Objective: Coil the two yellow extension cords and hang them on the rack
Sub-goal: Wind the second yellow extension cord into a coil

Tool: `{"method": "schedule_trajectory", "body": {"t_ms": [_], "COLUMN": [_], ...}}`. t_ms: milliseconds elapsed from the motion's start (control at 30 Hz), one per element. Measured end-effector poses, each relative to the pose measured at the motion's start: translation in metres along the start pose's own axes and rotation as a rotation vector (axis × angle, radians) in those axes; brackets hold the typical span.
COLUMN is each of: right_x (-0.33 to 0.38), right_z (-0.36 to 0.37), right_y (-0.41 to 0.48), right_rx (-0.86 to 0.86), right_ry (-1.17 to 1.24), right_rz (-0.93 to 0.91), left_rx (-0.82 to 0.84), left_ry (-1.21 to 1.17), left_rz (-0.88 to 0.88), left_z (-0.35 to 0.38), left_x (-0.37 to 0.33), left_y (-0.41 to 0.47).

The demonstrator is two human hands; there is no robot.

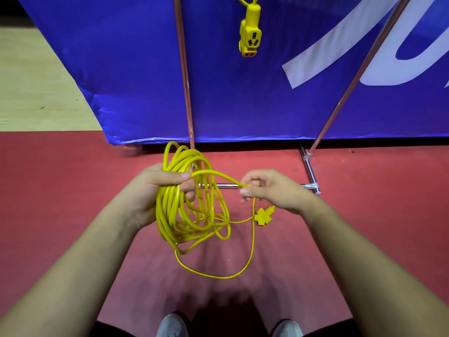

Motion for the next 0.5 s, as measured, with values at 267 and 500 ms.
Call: {"method": "schedule_trajectory", "body": {"t_ms": [267, 500], "right_x": [0.027, 0.068], "right_z": [-0.01, 0.024], "right_y": [0.002, 0.003], "right_rx": [-0.142, -0.037], "right_ry": [0.119, -0.091], "right_rz": [-0.07, -0.206], "left_rx": [-0.055, 0.058], "left_ry": [0.094, 0.14], "left_rz": [-0.178, -0.171], "left_z": [-0.009, 0.008], "left_x": [0.009, 0.016], "left_y": [-0.007, -0.002]}}
Point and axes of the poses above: each hand's wrist, its own y-axis towards the middle knuckle, its own z-axis out of the palm, x = y × z, the point moved 7 cm from there along y, towards the middle knuckle, and after that the axes turned 3 degrees about x, right-handed, at the moved point
